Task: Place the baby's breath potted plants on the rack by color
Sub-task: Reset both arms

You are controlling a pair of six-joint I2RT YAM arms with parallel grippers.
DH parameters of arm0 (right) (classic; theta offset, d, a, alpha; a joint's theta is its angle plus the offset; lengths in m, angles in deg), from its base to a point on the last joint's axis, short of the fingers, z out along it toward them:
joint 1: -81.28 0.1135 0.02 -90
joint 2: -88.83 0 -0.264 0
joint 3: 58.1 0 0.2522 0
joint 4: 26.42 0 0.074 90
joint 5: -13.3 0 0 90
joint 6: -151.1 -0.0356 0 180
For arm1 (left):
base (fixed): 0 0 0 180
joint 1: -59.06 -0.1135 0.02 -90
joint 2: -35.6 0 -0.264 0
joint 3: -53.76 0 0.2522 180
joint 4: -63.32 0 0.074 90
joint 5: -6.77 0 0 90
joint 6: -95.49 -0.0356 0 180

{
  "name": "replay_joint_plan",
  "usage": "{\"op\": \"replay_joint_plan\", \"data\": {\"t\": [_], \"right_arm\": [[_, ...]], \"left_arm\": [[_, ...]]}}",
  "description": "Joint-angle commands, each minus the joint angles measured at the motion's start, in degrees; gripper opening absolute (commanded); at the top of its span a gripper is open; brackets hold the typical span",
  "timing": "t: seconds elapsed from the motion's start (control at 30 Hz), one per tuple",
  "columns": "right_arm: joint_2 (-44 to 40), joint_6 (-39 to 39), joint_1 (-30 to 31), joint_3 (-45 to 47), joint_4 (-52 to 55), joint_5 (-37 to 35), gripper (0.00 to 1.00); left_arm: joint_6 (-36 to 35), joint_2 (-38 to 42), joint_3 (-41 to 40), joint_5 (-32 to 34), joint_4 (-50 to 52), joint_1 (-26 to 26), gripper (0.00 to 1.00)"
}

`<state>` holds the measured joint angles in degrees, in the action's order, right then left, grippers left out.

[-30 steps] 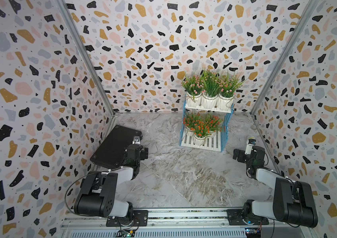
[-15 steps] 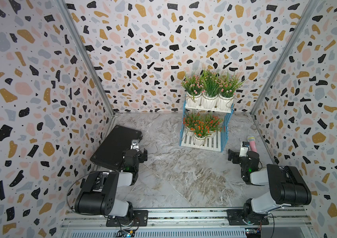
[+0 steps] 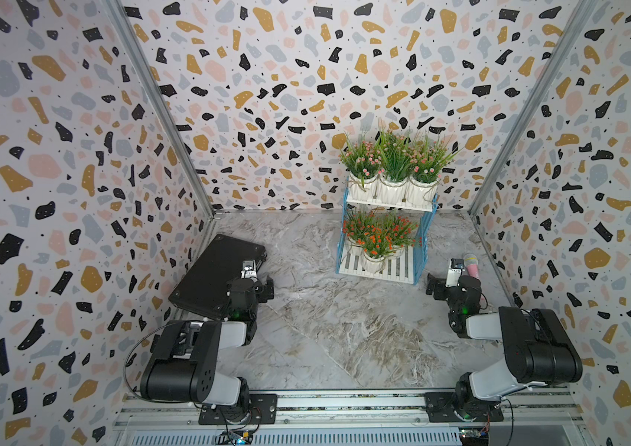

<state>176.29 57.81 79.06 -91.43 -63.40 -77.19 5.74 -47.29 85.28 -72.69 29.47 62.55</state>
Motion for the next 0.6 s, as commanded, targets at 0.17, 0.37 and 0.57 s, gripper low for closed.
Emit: {"op": "replay_joint_plan", "data": {"t": [0.17, 0.37, 0.57], "right_arm": [[-0.6, 0.7, 0.2, -0.6, 0.3, -0.7, 1.0], [-0.6, 0.7, 0.2, -0.7, 0.4, -0.7, 1.0], [-0.6, 0.7, 0.2, -0.7, 0.4, -0.7, 1.0]], "left_arm": [[0.4, 0.5, 0.2, -0.2, -3.0, -0.1, 0.99], [0.3, 0.0, 0.8, -0.4, -2.4, -0.1, 0.99], [0.5, 0.1, 0.8, -1.0, -2.2, -0.4, 0.99]]}}
